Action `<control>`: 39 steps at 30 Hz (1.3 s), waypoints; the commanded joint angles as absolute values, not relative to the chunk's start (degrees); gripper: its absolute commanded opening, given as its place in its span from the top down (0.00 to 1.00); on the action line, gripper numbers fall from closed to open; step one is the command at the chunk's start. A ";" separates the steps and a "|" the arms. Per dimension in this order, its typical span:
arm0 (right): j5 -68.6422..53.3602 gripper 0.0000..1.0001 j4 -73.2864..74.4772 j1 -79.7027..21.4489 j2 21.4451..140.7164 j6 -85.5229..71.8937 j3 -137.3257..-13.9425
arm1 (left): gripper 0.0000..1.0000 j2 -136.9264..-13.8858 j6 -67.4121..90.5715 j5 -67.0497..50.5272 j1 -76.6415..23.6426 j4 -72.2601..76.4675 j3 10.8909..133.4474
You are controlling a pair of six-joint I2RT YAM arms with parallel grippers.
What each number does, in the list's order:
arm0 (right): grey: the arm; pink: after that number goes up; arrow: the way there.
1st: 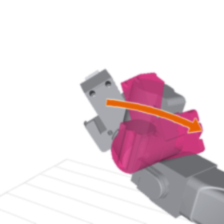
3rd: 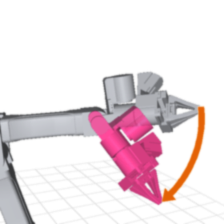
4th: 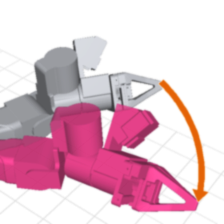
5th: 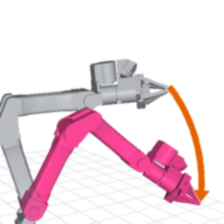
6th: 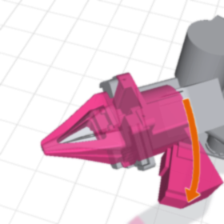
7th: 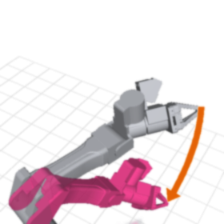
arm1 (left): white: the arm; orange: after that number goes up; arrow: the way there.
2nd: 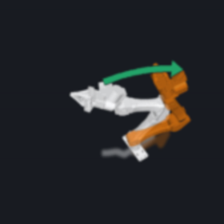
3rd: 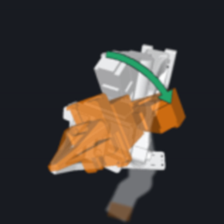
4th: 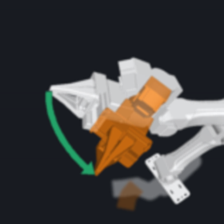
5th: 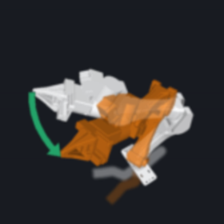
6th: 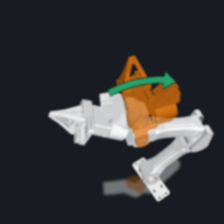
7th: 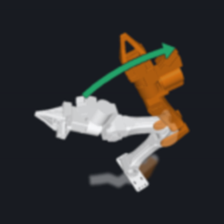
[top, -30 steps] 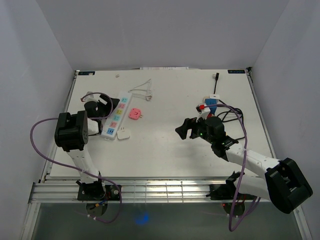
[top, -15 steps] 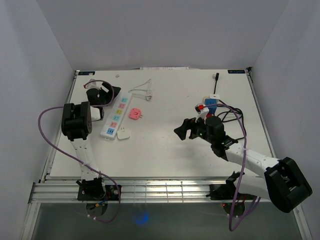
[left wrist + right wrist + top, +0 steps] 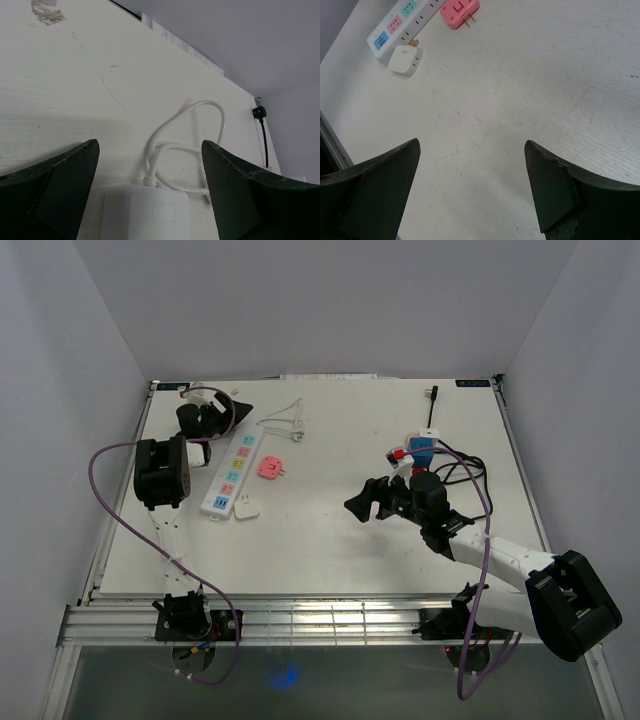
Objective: Insert the plug
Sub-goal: Move the socket to the center of the board.
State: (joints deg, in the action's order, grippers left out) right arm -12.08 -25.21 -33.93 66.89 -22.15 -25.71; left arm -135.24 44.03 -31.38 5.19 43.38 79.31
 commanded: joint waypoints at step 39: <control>-10.02 0.10 -26.02 -34.19 67.32 -19.69 -28.12 | 0.05 -113.92 51.43 -15.22 -16.00 55.26 39.37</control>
